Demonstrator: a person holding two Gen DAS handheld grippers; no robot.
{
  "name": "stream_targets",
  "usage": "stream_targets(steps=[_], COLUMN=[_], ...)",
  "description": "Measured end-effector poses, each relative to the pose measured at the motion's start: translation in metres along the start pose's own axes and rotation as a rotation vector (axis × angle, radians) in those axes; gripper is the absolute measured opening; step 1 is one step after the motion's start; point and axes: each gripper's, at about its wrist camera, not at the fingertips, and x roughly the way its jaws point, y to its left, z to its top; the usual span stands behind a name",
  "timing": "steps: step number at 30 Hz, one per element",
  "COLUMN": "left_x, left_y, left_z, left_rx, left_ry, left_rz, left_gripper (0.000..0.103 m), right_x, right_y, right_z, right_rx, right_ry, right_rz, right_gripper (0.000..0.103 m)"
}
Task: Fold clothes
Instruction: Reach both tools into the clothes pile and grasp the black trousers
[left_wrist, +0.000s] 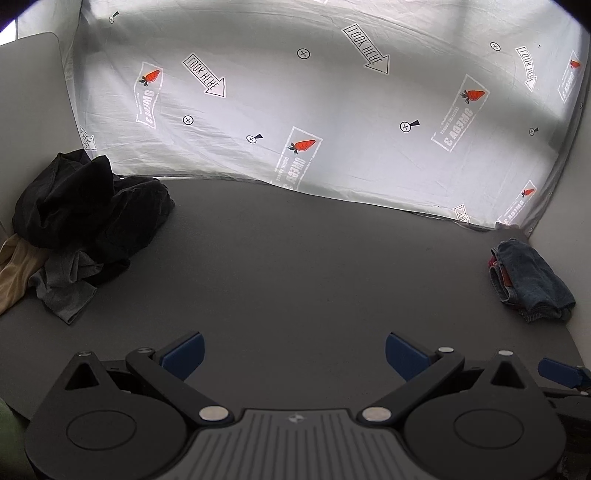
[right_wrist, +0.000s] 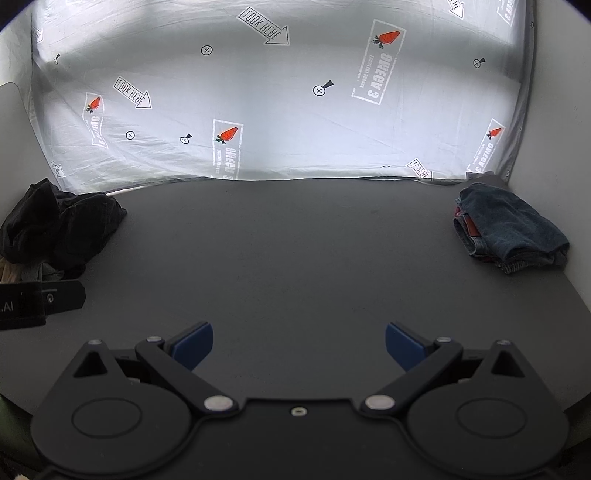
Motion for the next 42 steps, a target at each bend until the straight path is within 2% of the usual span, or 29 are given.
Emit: stream_targets(steps=[2,4,6,11,13,16,18,20,23,26,29,32,34,35,36,37,39,42], left_x=[-0.003,-0.012,-0.013,0.007,0.01,0.009,0.008,0.012,0.021,0.037,0.06,0.075,0.08,0.083,0.085,0.088,0.089,0.083], left_y=[0.005,0.018,0.029,0.056,0.075,0.113,0.146,0.183,0.231,0.272,0.307,0.33,0.341,0.345,0.349,0.352,0.347,0.333], left_z=[0.011,0.021,0.029,0.05,0.059,0.073,0.082,0.095,0.114,0.132,0.147,0.163,0.174,0.178,0.183,0.188,0.193,0.198], left_rx=[-0.111,-0.214,-0.281,-0.386,-0.438,-0.494,-0.506,-0.521,-0.533,-0.486,-0.43,-0.407,-0.403,-0.401,-0.399,-0.394,-0.36,-0.316], left_ry=[-0.032,-0.1,-0.144,-0.132,-0.147,-0.183,-0.247,-0.294,-0.325,-0.346,-0.351,-0.356,-0.355,-0.355,-0.355,-0.356,-0.365,-0.387], left_rz=[-0.025,-0.046,-0.034,0.135,0.168,0.198,0.238,0.273,0.284,0.32,0.372,0.408,0.434,0.438,0.441,0.447,0.479,0.507], left_gripper=[0.103,0.103,0.103,0.103,0.103,0.103,0.103,0.103,0.103,0.103,0.103,0.103,0.103,0.103,0.103,0.103,0.103,0.103], right_x=[0.018,0.032,0.045,0.083,0.096,0.107,0.112,0.113,0.126,0.152,0.189,0.225,0.243,0.249,0.253,0.254,0.25,0.237], right_y=[-0.007,-0.002,0.005,0.053,0.087,0.142,0.183,0.232,0.301,0.368,0.432,0.481,0.503,0.511,0.517,0.522,0.52,0.499], right_z=[0.013,0.027,0.041,0.064,0.075,0.095,0.106,0.112,0.129,0.144,0.145,0.144,0.141,0.139,0.137,0.135,0.133,0.137], right_rx=[0.012,-0.023,-0.069,-0.265,-0.36,-0.44,-0.477,-0.537,-0.612,-0.699,-0.832,-0.942,-0.992,-1.01,-1.026,-1.031,-0.999,-0.889], right_ry=[0.02,-0.009,-0.047,-0.114,-0.137,-0.168,-0.202,-0.251,-0.332,-0.373,-0.399,-0.364,-0.348,-0.358,-0.373,-0.39,-0.419,-0.452], right_rz=[0.022,0.072,0.128,0.275,0.335,0.433,0.511,0.549,0.586,0.631,0.606,0.557,0.546,0.543,0.529,0.508,0.452,0.353], right_gripper=[0.101,0.101,0.101,0.099,0.097,0.093,0.088,0.081,0.08,0.08,0.081,0.081,0.075,0.055,0.024,0.015,0.007,0.004])
